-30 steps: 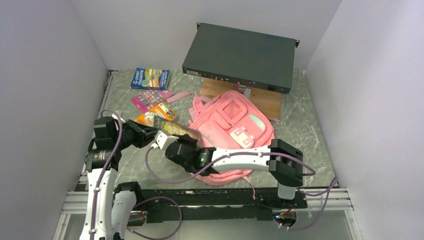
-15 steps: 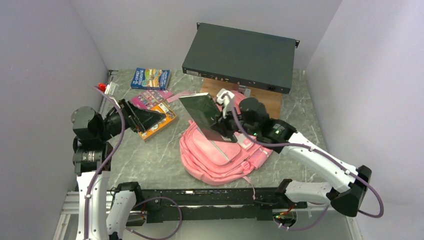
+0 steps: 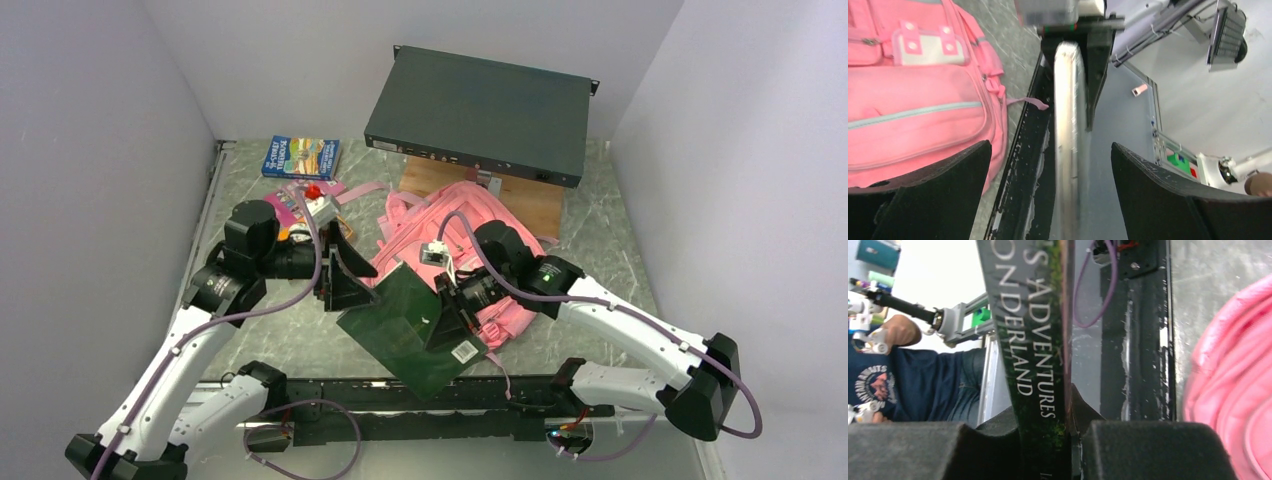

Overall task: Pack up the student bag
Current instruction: Place the book in the student bag.

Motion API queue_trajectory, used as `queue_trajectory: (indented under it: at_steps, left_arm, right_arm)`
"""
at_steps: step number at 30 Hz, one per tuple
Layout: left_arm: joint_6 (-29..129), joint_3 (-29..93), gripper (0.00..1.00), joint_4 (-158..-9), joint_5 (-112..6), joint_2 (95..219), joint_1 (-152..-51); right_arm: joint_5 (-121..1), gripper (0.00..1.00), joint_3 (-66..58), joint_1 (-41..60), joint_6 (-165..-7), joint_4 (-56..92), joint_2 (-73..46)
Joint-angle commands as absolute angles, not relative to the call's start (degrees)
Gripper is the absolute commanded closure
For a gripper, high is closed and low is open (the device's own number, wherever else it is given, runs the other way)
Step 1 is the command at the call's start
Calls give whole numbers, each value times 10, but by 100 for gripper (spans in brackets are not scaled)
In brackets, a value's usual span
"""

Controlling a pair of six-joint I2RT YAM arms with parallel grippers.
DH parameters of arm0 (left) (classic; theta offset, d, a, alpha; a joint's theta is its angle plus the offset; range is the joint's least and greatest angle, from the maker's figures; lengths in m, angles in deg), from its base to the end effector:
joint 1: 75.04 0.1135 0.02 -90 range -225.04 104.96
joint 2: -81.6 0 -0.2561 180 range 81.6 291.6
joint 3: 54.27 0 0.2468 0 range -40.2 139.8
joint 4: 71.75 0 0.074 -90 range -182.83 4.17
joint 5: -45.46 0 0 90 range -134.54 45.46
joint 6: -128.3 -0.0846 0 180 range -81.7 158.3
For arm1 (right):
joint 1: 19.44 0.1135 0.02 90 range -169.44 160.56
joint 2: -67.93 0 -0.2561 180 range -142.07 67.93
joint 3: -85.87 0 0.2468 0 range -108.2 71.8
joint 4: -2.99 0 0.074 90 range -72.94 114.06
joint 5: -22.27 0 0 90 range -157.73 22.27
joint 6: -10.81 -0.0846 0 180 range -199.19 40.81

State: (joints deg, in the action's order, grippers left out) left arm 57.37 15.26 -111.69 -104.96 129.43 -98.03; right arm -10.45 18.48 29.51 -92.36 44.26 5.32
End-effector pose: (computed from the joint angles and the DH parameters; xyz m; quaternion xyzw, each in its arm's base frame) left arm 0.1437 -0.1409 0.3583 0.3187 0.6897 -0.5623 0.3265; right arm 0.1068 0.2310 0.2903 -0.4461 0.6795 0.5705 0.1176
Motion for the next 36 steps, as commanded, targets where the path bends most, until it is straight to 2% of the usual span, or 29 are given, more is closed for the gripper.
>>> queue_trajectory:
  at_steps: [1, 5, 9, 14, 18, 19, 20, 24, 26, 30, 33, 36]
  left_arm:
    - [551, 121, 7, -1100, -1109, 1275, -999]
    - [591, 97, 9, -1065, -1157, 1286, -1024]
    - [607, 93, 20, -1050, -1165, 1302, -1057]
    - [596, 88, 51, -1066, -1150, 1319, -1089]
    - [589, 80, 94, -1076, -1133, 1312, -1103]
    - [583, 83, 100, -1085, -1121, 1307, -1103]
    - [571, 93, 100, -1106, -1096, 1302, -1103]
    - [515, 159, 100, -1237, -947, 1275, -1102]
    - [508, 195, 100, -1295, -860, 1259, -1102]
    - [522, 302, 100, -1422, -595, 1236, -1102]
    - [571, 395, 100, -1531, -413, 1235, -1102]
    - [603, 438, 100, -1569, -299, 1196, -1102]
  right_arm:
    - [-7, 100, 177, 307, -935, 359, 68]
    - [-3, 100, 165, 324, -919, 367, 48]
    - [-7, 100, 144, 328, -891, 396, 20]
    - [-20, 100, 146, 330, -884, 395, 11]
    - [-41, 100, 158, 330, -894, 376, 14]
    - [-50, 100, 155, 330, -889, 383, 13]
    - [-64, 99, 153, 330, -883, 390, 14]
    - [-222, 57, 138, 327, -877, 431, 24]
    - [-306, 45, 142, 323, -884, 435, 38]
    - [-527, 27, 148, 319, -912, 432, 68]
    - [-600, 22, 160, 318, -926, 406, 77]
    - [-621, 35, 164, 325, -941, 368, 61]
